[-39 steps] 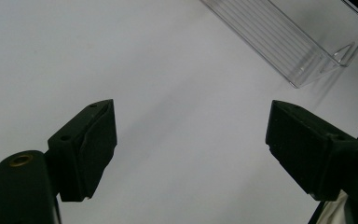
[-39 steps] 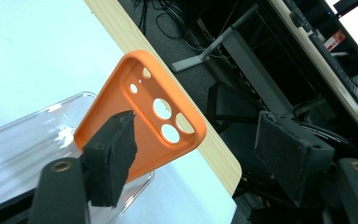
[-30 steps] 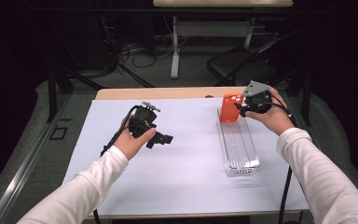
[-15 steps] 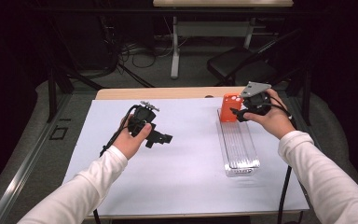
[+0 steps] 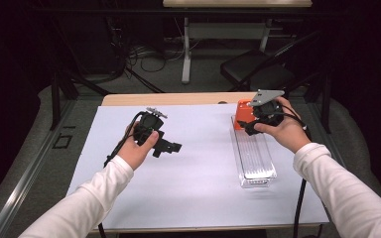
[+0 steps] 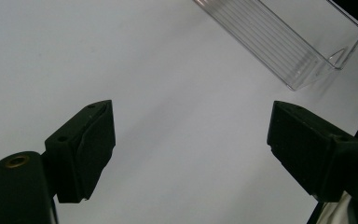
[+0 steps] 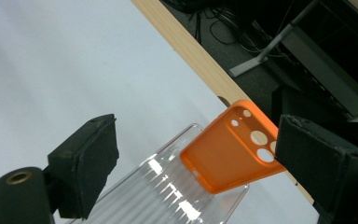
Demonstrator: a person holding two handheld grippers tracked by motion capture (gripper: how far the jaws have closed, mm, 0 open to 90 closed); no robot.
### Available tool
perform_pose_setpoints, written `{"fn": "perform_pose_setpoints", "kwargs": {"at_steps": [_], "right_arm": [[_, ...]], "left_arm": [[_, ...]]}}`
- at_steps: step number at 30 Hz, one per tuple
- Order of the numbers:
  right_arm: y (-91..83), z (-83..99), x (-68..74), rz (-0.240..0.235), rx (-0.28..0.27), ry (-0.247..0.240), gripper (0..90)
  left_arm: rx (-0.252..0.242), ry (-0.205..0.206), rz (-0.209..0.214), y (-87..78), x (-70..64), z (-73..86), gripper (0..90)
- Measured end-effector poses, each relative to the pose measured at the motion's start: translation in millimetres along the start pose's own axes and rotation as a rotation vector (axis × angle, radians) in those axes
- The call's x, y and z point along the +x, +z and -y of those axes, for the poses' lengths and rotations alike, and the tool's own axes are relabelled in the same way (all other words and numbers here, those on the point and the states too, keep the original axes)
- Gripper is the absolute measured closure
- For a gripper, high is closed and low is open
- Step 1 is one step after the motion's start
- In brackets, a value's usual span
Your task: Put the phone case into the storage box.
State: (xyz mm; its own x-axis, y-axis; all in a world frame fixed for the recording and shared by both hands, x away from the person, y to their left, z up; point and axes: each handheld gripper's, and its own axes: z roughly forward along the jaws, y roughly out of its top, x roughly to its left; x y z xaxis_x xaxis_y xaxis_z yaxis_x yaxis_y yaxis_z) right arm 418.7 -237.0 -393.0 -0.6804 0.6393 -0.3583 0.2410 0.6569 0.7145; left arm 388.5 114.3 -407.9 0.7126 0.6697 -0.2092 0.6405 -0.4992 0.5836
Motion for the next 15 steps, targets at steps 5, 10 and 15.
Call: {"fn": "perform_pose_setpoints", "kwargs": {"at_steps": [5,10,15], "right_arm": [[-2.5,-2.6,7.6,-0.028,0.003,0.014,12.5],[-4.2,-3.8,13.8,-0.054,-0.003,0.032,12.6],[-5.5,-4.1,18.1,-0.077,-0.013,0.066,11.4]], "left_arm": [[-0.012,0.000,-0.005,-0.9,0.7,1.7,15.4],[-0.033,0.003,0.003,-4.3,1.2,3.4,15.3],[-0.047,0.008,0.016,-6.7,1.6,6.6,15.2]]}}
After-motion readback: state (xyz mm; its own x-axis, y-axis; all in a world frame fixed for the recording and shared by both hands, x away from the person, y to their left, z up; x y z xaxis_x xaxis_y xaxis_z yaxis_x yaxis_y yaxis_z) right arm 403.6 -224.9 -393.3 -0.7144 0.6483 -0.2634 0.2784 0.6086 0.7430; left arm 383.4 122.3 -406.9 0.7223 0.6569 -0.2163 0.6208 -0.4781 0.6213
